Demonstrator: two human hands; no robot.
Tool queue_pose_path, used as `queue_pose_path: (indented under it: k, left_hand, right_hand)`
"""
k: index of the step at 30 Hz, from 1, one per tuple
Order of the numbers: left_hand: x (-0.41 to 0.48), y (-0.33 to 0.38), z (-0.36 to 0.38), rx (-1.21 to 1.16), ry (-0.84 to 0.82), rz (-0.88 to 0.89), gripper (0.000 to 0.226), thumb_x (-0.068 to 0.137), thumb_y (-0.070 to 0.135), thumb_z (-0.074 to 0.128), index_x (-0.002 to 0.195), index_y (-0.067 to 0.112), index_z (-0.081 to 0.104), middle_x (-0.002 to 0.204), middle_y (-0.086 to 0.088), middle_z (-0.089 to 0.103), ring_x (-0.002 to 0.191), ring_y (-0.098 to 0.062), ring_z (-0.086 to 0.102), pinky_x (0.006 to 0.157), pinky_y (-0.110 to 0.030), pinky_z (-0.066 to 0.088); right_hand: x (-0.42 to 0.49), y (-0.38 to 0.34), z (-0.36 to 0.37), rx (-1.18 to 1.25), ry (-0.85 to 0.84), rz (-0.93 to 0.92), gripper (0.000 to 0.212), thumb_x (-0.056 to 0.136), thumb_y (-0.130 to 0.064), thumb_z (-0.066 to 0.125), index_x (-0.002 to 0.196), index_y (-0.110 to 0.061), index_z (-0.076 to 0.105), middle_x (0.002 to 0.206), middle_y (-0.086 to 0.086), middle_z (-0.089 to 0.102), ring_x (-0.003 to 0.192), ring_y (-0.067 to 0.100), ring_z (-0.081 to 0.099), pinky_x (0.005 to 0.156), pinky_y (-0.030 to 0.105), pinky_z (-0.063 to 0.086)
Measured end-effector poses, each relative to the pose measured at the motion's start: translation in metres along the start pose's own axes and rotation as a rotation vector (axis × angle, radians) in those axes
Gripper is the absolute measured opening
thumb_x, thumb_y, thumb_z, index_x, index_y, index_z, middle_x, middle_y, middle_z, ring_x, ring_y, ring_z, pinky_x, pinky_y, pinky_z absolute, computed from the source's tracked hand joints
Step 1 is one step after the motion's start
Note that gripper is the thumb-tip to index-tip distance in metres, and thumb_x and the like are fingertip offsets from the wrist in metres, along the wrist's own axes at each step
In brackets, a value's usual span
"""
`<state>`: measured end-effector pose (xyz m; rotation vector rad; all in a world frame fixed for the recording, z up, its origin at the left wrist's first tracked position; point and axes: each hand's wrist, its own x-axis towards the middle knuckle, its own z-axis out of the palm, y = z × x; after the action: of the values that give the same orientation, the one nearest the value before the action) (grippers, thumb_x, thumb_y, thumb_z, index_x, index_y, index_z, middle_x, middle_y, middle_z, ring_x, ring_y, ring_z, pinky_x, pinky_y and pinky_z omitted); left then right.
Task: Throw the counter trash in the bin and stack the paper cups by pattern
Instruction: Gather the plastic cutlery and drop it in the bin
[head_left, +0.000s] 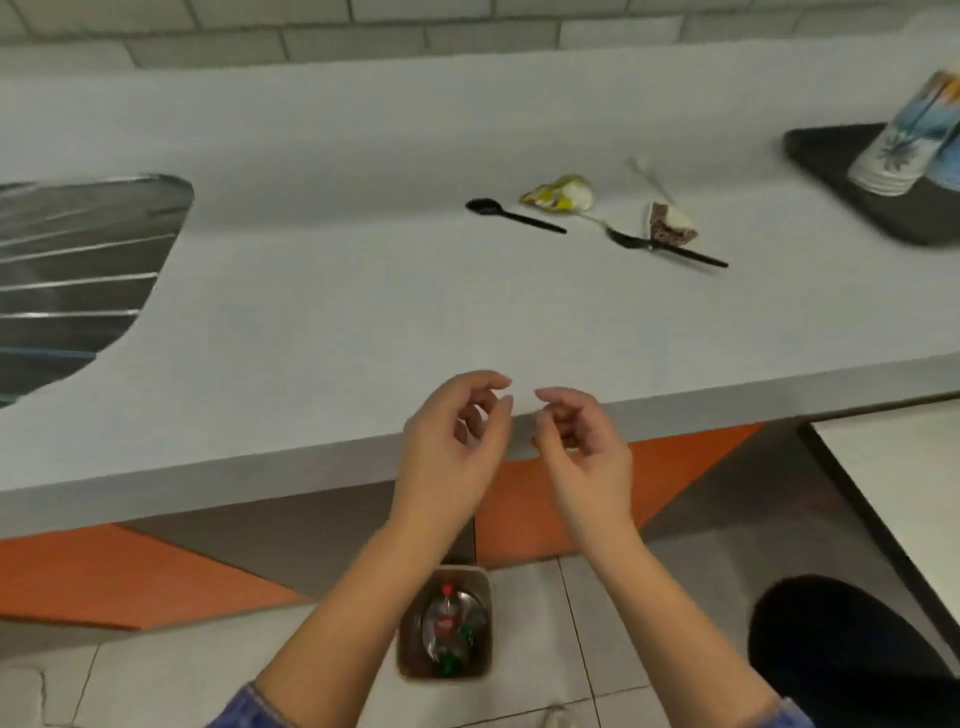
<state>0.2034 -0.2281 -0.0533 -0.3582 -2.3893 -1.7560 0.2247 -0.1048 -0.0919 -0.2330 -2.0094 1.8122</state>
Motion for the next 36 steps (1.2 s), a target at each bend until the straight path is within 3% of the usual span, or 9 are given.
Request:
queue_pose_path:
  k: [4, 9, 13, 16, 19, 25, 29, 33, 36]
  left_hand:
    - [0.057, 0.043, 0.016, 0.027, -0.021, -0.006, 0.006, 0.089, 0.025, 0.063, 0.093, 0.027, 0.065, 0.083, 0.014, 0.063, 0.071, -0.002, 0.054, 0.061, -0.008, 0.042]
    - [0.126, 0.041, 0.045, 0.144, 0.098, -0.162, 0.012, 0.088, 0.031, 0.063, 0.088, 0.021, 0.067, 0.085, 0.01, 0.064, 0.071, -0.007, 0.056, 0.061, -0.015, 0.042]
    - [0.184, 0.029, 0.07, 0.305, 0.184, -0.328, 0.022, 0.089, 0.034, 0.059, 0.094, 0.014, 0.067, 0.087, 0.004, 0.064, 0.08, -0.016, 0.06, 0.067, -0.024, 0.042]
    - [0.224, 0.021, 0.092, 0.473, 0.163, -0.436, 0.023, 0.09, 0.035, 0.055, 0.084, 0.014, 0.063, 0.073, 0.001, 0.06, 0.077, -0.022, 0.059, 0.065, -0.027, 0.041]
    - [0.259, 0.015, 0.112, 0.628, 0.089, -0.498, 0.034, 0.091, 0.04, 0.052, 0.104, 0.01, 0.063, 0.094, -0.006, 0.068, 0.089, -0.027, 0.065, 0.065, -0.028, 0.043]
    - [0.294, -0.002, 0.124, 0.812, -0.039, -0.656, 0.063, 0.092, 0.045, 0.046, 0.138, 0.003, 0.042, 0.115, -0.01, 0.064, 0.102, -0.028, 0.062, 0.074, -0.033, 0.048]
    - [0.309, -0.002, 0.124, 0.801, -0.073, -0.739, 0.049, 0.088, 0.024, 0.054, 0.129, -0.001, 0.049, 0.115, -0.016, 0.063, 0.103, -0.031, 0.061, 0.088, -0.038, 0.053]
    - [0.318, -0.004, 0.117, 0.781, -0.077, -0.784, 0.025, 0.091, 0.009, 0.044, 0.109, -0.002, 0.057, 0.072, -0.015, 0.063, 0.074, -0.032, 0.066, 0.072, -0.034, 0.053]
    - [0.321, -0.008, 0.111, 0.867, -0.111, -0.786, 0.024, 0.092, 0.007, 0.044, 0.11, -0.002, 0.056, 0.085, -0.017, 0.067, 0.085, -0.033, 0.068, 0.073, -0.035, 0.052]
  right_hand:
    - [0.061, -0.038, -0.036, -0.12, 0.061, -0.093, 0.023, 0.088, -0.004, 0.058, 0.093, -0.025, 0.065, 0.08, -0.011, 0.062, 0.073, -0.001, 0.057, 0.064, 0.009, 0.042]
    - [0.14, -0.039, -0.095, -0.315, 0.146, -0.085, 0.014, 0.087, -0.014, 0.06, 0.096, -0.023, 0.067, 0.088, -0.006, 0.063, 0.077, 0.002, 0.057, 0.063, 0.009, 0.04]
    - [0.207, -0.02, -0.126, -0.687, 0.061, -0.076, 0.019, 0.087, -0.024, 0.064, 0.104, -0.017, 0.069, 0.103, 0.003, 0.064, 0.094, 0.019, 0.059, 0.073, 0.023, 0.04]
    - [0.24, -0.007, -0.135, -0.944, -0.035, -0.077, 0.028, 0.086, -0.031, 0.065, 0.11, -0.017, 0.069, 0.109, 0.007, 0.063, 0.1, 0.026, 0.056, 0.08, 0.033, 0.042]
    - [0.259, 0.002, -0.137, -1.092, -0.161, -0.058, 0.032, 0.086, -0.035, 0.064, 0.114, -0.019, 0.067, 0.112, 0.006, 0.063, 0.1, 0.027, 0.057, 0.083, 0.035, 0.042]
    - [0.269, 0.012, -0.142, -1.119, -0.271, -0.158, 0.02, 0.09, -0.029, 0.057, 0.099, -0.017, 0.07, 0.101, 0.004, 0.068, 0.089, 0.024, 0.061, 0.076, 0.033, 0.043]
    - [0.276, 0.002, -0.15, -1.086, -0.312, -0.194, 0.024, 0.094, -0.023, 0.05, 0.1, -0.012, 0.071, 0.099, 0.008, 0.067, 0.088, 0.027, 0.06, 0.077, 0.033, 0.043]
    - [0.294, -0.02, -0.156, -0.996, -0.286, -0.162, 0.023, 0.096, -0.017, 0.047, 0.101, -0.007, 0.068, 0.098, 0.01, 0.066, 0.087, 0.027, 0.06, 0.069, 0.029, 0.037]
    - [0.321, -0.034, -0.155, -0.852, -0.242, -0.082, 0.02, 0.095, -0.009, 0.045, 0.103, -0.008, 0.064, 0.097, 0.01, 0.064, 0.086, 0.025, 0.057, 0.066, 0.027, 0.032]
